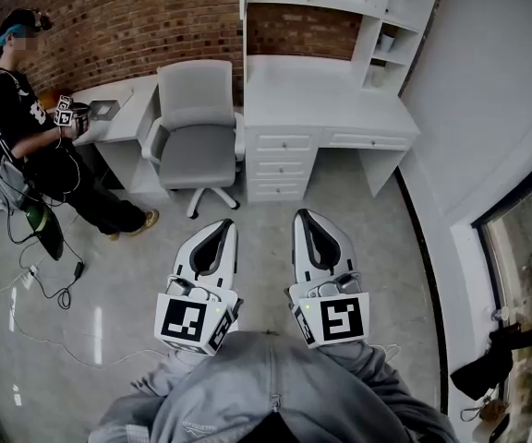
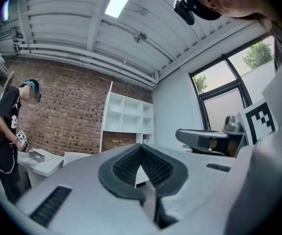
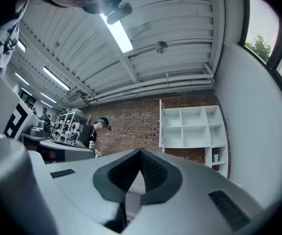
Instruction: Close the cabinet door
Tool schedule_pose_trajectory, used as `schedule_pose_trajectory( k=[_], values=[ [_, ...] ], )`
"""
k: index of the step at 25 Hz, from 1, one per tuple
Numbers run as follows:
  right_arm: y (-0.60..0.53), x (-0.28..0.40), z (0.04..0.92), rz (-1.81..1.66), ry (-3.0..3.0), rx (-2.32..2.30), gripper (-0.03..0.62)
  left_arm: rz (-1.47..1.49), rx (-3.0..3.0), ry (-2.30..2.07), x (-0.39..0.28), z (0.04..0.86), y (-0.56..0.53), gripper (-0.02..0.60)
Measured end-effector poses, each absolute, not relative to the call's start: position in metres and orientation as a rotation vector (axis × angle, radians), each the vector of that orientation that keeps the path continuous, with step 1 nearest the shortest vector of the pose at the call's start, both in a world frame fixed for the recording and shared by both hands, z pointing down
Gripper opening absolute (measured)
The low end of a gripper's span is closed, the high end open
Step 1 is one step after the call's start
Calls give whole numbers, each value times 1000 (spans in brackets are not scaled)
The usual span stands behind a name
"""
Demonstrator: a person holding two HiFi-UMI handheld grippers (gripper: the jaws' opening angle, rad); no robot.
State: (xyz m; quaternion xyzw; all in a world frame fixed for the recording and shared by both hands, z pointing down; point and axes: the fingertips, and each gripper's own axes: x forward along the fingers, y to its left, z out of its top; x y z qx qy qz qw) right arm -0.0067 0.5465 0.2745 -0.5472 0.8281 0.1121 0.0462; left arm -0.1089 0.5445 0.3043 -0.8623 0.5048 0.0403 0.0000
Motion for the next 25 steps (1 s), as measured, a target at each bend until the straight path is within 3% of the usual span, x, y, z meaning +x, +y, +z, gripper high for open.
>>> schedule_pose_trajectory(
  k=[14, 25],
  values=[
    [518, -11, 288, 275, 2559, -1574, 26, 120, -2693, 1609, -108, 321, 520, 3],
    [422, -28, 289, 300, 2537, -1610, 26, 138, -2712, 1554, -123, 323, 420, 3]
  ],
)
